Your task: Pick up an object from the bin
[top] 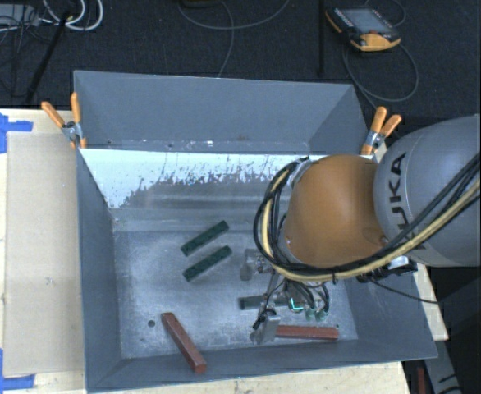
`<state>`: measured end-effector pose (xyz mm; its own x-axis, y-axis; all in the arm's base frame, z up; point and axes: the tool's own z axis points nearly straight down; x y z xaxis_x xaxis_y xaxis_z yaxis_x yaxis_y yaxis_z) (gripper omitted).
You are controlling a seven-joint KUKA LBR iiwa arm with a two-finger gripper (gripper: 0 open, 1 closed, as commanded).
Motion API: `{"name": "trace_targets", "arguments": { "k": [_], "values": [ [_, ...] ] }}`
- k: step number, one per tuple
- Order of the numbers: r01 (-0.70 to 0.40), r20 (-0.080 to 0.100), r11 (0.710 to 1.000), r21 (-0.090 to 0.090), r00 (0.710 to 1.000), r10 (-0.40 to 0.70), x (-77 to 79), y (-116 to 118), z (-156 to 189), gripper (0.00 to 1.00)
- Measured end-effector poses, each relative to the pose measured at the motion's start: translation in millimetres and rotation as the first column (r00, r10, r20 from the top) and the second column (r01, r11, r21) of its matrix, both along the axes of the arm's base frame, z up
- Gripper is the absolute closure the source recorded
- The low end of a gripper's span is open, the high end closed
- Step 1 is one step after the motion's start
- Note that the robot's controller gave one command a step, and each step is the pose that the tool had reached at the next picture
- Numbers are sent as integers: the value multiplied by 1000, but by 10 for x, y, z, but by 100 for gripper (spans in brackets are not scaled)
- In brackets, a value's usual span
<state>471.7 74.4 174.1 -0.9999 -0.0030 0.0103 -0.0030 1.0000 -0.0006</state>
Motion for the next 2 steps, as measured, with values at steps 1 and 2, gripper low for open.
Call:
{"name": "trace_targets", "arguments": {
  "k": [1,2],
  "values": [
    [-1,9,1000,-1,1000,1,815,-347,-968,0],
    [12,3,1000,-2,1000,-12,262,-1050,-852,0]
  ]
}}
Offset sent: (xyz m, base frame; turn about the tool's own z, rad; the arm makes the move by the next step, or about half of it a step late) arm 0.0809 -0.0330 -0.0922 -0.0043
